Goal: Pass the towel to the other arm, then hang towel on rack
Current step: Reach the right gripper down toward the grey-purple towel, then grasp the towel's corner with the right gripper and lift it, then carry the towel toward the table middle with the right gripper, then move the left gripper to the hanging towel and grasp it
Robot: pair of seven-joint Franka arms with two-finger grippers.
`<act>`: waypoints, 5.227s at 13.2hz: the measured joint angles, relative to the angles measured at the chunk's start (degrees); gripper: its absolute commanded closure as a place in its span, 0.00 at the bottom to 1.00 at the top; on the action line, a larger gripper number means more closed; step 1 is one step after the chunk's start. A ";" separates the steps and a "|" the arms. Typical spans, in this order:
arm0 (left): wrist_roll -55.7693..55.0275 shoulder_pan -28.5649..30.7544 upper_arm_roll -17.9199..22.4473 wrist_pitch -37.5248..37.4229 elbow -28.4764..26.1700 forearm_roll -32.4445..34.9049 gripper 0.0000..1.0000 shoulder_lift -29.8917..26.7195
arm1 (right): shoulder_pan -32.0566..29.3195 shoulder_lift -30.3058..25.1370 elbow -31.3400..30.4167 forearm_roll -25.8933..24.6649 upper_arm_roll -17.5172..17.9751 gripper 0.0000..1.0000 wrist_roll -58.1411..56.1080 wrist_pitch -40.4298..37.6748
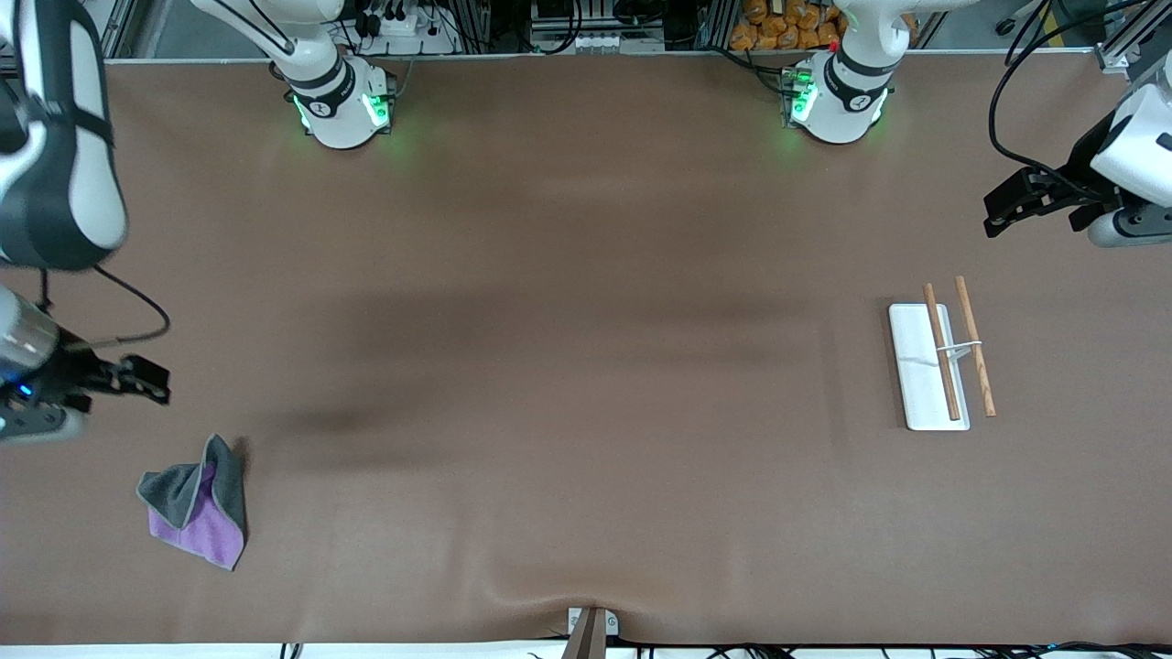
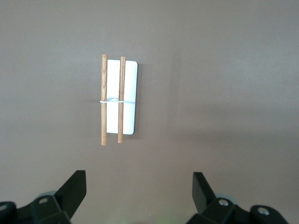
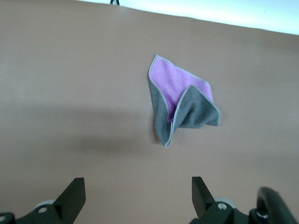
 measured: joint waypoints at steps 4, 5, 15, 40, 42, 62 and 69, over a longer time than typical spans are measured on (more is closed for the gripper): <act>0.02 0.00 0.02 0.00 -0.15 0.00 0.00 0.87 | -1.63 11.40 -0.23 -0.07 -0.41 0.00 -0.82 13.10; 0.02 0.00 0.01 0.00 -0.17 0.00 0.00 1.00 | -2.57 13.94 -0.16 -0.08 -0.49 0.00 -2.37 15.16; 0.19 0.00 0.00 0.00 -0.66 0.00 0.00 1.52 | -5.92 23.16 -0.09 3.17 -0.36 1.00 -4.94 16.84; 0.99 2.96 0.59 1.16 -2.86 -6.03 0.00 3.04 | 28.14 10.41 17.22 41.17 3.36 1.00 88.36 -2.79; 0.99 2.79 0.49 3.20 -2.85 -6.15 0.00 4.45 | 32.37 10.45 17.23 43.26 3.36 1.00 95.36 5.66; -30.42 -9.18 -0.62 28.36 7.60 -34.17 0.00 26.10 | 42.42 11.84 16.73 56.43 3.06 1.00 103.45 28.37; -39.51 -15.45 -0.69 31.53 8.17 -34.64 0.00 30.09 | 42.42 11.84 16.74 56.45 3.00 1.00 103.54 28.51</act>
